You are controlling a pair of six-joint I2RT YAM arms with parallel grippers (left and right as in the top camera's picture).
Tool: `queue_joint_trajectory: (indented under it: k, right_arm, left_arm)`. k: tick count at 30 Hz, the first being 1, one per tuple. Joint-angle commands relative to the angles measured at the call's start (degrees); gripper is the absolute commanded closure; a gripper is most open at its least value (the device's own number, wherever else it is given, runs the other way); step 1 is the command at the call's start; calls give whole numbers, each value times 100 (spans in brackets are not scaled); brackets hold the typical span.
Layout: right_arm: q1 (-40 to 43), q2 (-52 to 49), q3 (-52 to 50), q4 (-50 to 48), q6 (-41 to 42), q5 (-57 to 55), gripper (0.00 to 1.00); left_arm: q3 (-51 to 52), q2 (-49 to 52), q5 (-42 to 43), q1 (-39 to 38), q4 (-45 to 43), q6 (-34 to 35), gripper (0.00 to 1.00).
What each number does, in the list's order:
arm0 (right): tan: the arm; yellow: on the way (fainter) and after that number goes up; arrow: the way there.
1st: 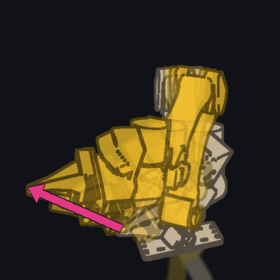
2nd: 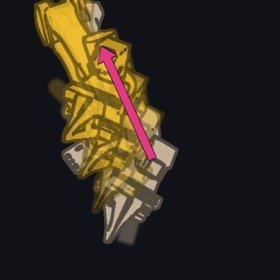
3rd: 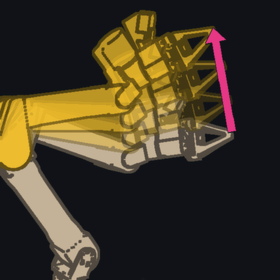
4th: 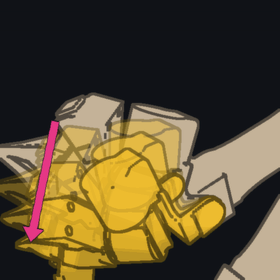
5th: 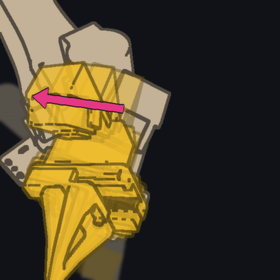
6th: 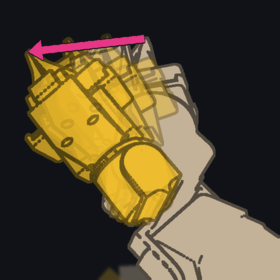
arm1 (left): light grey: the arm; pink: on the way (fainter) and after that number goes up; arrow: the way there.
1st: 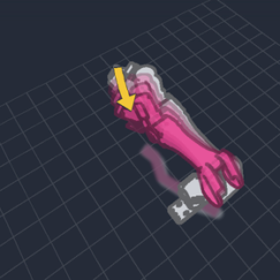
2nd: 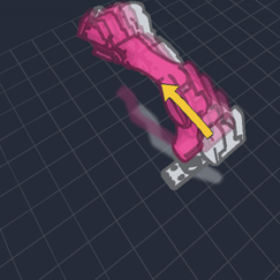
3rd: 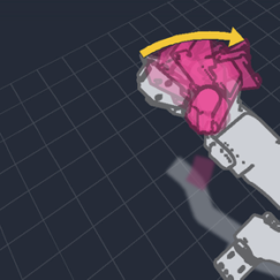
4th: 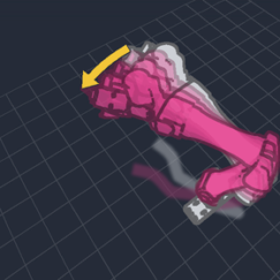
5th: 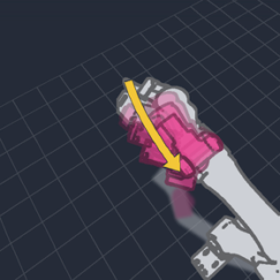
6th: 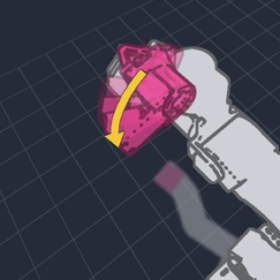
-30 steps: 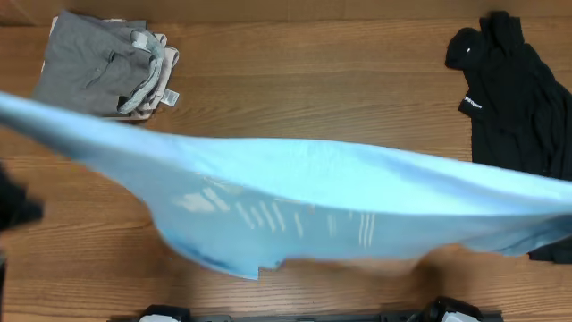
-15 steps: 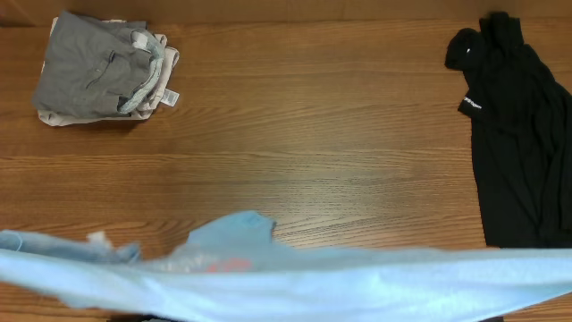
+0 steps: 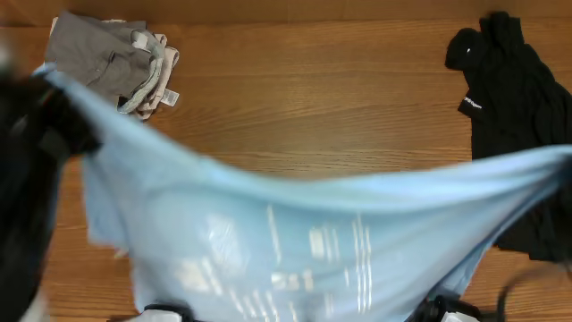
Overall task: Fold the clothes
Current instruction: 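Lift the shirt high with both grippers and swing it flat, then lay the shirt flat on the table and open both grippers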
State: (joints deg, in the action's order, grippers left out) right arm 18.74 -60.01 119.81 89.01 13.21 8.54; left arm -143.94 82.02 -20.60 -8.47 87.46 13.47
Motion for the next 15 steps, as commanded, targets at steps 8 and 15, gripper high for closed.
queue_joint_trajectory:
  k: [8, 15]
  right_arm:
    - [-46, -1845, -2271, -1906, -369, 686, 96]
    - [-601, -3674, -2284, -3497, -448, 699, 96]
  left_arm:
    - [103, 2516, 251, 57, -612, 197, 96]
    - [103, 3912, 651, 57, -1985, 195, 96]
